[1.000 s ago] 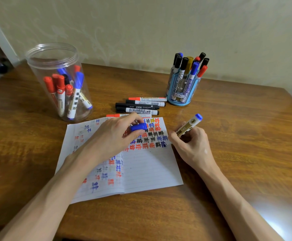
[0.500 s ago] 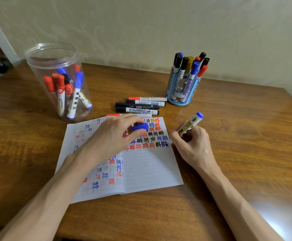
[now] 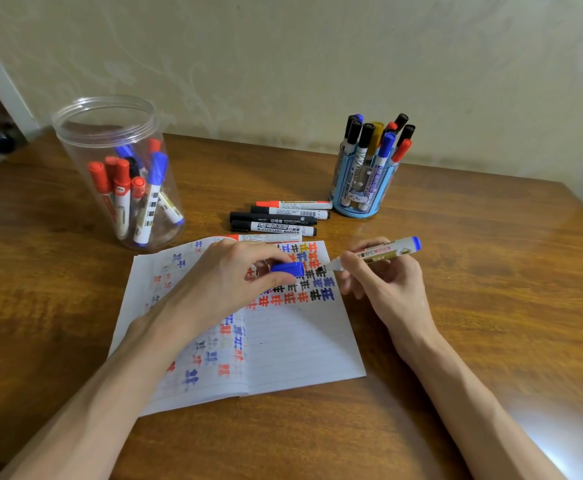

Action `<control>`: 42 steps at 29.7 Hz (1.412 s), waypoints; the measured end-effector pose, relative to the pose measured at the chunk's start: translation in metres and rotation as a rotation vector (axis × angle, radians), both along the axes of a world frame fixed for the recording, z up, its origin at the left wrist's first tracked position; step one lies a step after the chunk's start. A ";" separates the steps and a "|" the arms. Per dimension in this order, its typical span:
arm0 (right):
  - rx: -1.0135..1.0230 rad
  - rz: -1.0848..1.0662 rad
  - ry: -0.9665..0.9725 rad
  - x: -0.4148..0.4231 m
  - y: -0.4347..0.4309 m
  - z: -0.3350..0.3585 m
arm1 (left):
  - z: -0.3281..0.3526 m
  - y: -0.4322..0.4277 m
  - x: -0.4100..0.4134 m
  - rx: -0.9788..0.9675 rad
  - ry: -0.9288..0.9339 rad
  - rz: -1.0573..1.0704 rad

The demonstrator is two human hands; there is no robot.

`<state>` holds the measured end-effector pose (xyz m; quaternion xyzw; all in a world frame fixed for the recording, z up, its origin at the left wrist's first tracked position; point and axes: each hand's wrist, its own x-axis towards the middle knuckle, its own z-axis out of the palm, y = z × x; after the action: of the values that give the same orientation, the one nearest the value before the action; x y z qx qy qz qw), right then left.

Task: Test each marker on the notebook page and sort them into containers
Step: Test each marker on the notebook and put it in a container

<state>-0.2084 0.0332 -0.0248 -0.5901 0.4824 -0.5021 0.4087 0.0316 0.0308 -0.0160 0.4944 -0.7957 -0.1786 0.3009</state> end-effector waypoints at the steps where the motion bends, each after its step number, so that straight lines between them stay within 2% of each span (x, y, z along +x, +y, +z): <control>1: 0.004 0.016 0.004 0.001 0.001 0.000 | 0.000 0.000 0.000 -0.002 -0.004 -0.002; 14: 0.024 0.183 -0.015 0.006 0.004 -0.003 | 0.002 0.001 -0.002 0.027 0.008 -0.032; 17: 0.109 0.214 0.001 0.001 0.004 -0.001 | 0.000 0.002 -0.002 0.081 0.027 -0.035; 20: 0.244 0.263 -0.123 -0.004 0.001 0.001 | 0.000 0.002 0.001 0.084 0.059 -0.011; 26: 0.055 0.238 0.230 -0.009 0.001 0.000 | -0.002 0.001 0.000 0.022 0.009 -0.007; 34: -0.014 0.214 0.217 -0.008 0.000 -0.011 | -0.004 0.001 -0.001 -0.119 -0.005 -0.033; 42: -0.023 0.197 0.183 -0.005 0.000 -0.015 | -0.005 0.000 -0.004 -0.178 0.027 -0.030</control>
<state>-0.2138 0.0331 -0.0401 -0.6826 0.4517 -0.4091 0.4032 0.0276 0.0308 -0.0208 0.4512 -0.8116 -0.1185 0.3518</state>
